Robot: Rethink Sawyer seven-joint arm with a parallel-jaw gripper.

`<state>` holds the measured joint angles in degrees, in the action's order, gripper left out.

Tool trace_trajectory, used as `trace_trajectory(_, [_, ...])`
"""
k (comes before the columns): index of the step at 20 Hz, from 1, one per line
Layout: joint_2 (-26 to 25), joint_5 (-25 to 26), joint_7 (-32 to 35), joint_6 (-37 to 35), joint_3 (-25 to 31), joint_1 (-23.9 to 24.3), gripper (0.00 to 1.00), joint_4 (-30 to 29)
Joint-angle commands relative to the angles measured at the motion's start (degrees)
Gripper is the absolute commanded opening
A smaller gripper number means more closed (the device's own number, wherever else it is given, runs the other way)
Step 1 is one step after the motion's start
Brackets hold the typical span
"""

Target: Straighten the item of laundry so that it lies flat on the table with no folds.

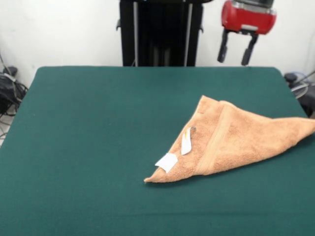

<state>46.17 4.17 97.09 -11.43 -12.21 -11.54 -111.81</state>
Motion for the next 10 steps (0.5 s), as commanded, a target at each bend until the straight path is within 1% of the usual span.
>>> trace_trajectory(1, [-7.67,2.25,9.35,3.35,-0.48,-3.52,1.00,0.10])
trace_trajectory(6, [-13.63,0.61,11.63,8.24,-3.17,-6.91,1.00,2.30])
trace_trajectory(10, [-17.59,-1.47,12.16,10.21,-5.59,-9.51,1.00,4.58])
